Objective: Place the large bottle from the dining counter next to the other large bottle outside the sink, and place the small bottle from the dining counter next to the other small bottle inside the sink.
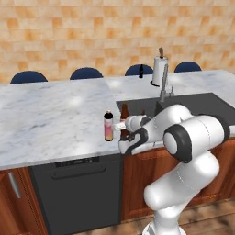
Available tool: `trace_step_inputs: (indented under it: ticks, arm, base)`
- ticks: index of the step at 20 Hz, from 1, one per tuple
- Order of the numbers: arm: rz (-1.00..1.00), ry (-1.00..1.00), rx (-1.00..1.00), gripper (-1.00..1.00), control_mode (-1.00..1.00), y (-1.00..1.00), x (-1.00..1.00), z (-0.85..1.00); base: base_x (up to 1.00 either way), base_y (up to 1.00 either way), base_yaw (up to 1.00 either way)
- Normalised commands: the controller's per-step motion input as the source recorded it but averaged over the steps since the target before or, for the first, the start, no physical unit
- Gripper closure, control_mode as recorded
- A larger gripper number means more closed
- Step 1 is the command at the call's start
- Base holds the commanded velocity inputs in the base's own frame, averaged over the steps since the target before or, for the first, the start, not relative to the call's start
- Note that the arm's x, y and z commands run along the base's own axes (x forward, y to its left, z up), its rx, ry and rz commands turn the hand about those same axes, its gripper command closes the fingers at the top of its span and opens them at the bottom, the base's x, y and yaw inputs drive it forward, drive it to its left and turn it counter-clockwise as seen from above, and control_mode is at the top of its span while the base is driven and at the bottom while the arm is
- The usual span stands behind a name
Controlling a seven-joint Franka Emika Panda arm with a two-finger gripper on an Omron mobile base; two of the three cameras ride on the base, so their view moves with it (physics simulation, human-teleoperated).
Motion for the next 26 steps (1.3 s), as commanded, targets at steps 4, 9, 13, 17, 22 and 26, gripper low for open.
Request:
trace_step_inputs:
  ticks: [4,9,13,17,22,26]
  arm:
    - [0.00,-0.01,0.00,1.00,-1.00,0.00,0.04,-0.30]
    - [0.00,0.00,0.00,1.00,-1.00,0.00,0.13,-0.37]
    - [0.00,0.00,0.00,1.00,-1.00,0.00,0.18,-0.28]
    - [0.00,-0.03,0.03,1.00,-1.00,0.00,0.28,-0.03]
    - [0.00,-0.01,0.03,1.00,-1.00,0.00,0.31,-0.11]
    - [0.00,0.00,0.00,1.00,-1.00,0.00,0.15,-0.45]
  base:
    - [0.00,0.00,0.00]
    - [0.00,0.00,0.00]
    - [0.00,0.00,0.00]
    - [0.00,0.00,0.00]
    - [0.00,0.00,0.00]
    - [0.00,0.00,0.00]
